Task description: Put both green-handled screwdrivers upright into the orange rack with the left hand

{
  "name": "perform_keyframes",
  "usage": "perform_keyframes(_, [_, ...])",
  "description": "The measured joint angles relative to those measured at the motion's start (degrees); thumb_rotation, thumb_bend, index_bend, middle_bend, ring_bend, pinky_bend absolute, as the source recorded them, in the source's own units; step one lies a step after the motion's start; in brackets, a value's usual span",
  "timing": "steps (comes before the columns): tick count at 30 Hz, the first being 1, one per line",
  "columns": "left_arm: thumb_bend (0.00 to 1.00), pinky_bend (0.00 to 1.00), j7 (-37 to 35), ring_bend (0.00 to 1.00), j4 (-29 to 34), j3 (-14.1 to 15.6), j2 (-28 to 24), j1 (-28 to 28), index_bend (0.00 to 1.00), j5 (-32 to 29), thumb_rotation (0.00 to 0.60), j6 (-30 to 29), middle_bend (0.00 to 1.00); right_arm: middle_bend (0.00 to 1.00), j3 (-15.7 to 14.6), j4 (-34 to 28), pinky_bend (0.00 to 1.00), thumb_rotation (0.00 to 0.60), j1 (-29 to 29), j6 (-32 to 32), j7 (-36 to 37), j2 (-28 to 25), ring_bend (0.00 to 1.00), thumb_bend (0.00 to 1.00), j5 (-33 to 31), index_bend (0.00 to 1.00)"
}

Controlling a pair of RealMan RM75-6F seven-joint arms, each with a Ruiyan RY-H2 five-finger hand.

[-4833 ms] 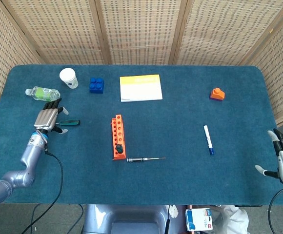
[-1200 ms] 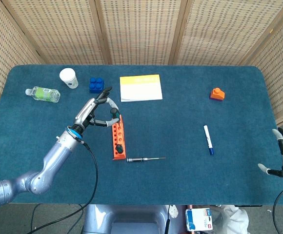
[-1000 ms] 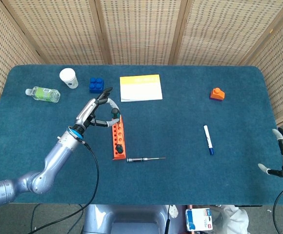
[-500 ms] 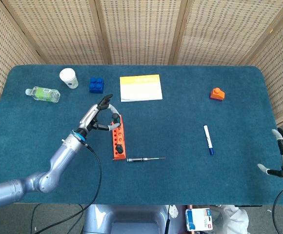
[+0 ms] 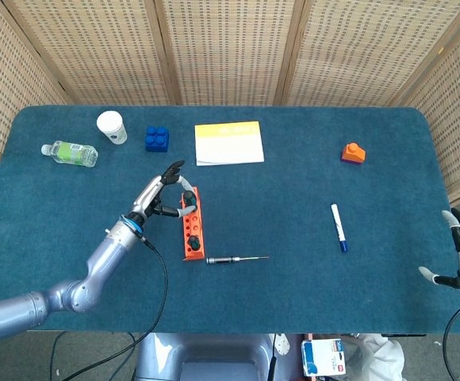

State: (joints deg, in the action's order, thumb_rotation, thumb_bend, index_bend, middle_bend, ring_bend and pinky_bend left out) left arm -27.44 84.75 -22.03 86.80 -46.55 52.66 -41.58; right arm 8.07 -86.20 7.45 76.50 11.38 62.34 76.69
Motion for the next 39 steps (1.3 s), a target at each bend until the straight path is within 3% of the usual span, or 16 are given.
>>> perform_keyframes(21, [0.39, 0.00, 1.45, 0.00, -0.32, 0.02, 0.00, 0.63, 0.53, -1.13, 0.600, 0.99, 0.00, 0.00, -0.07, -0.08, 0.00, 0.600, -0.03, 0.12, -0.22, 0.02, 0.00, 0.00, 0.13, 0.00])
perform_keyframes(32, [0.38, 0.00, 0.31, 0.00, 0.17, -0.55, -0.59, 1.24, 0.31, 0.67, 0.600, 1.50, 0.00, 0.00, -0.05, -0.09, 0.00, 0.600, -0.04, 0.13, -0.01, -0.06, 0.00, 0.00, 0.15, 0.00])
perform_keyframes(35, [0.32, 0.00, -0.63, 0.00, 0.63, -0.67, -1.16, 1.86, 0.27, 2.54, 0.600, 1.28, 0.00, 0.00, -0.07, -0.12, 0.00, 0.600, -0.08, 0.18, 0.05, -0.08, 0.00, 0.00, 0.20, 0.00])
perform_keyframes(39, [0.13, 0.00, -2.54, 0.00, 2.00, -1.03, -2.55, 3.02, 0.17, 4.74, 0.600, 0.82, 0.00, 0.00, -0.10, -0.14, 0.00, 0.600, -0.07, 0.22, 0.01, -0.07, 0.00, 0.00, 0.30, 0.00])
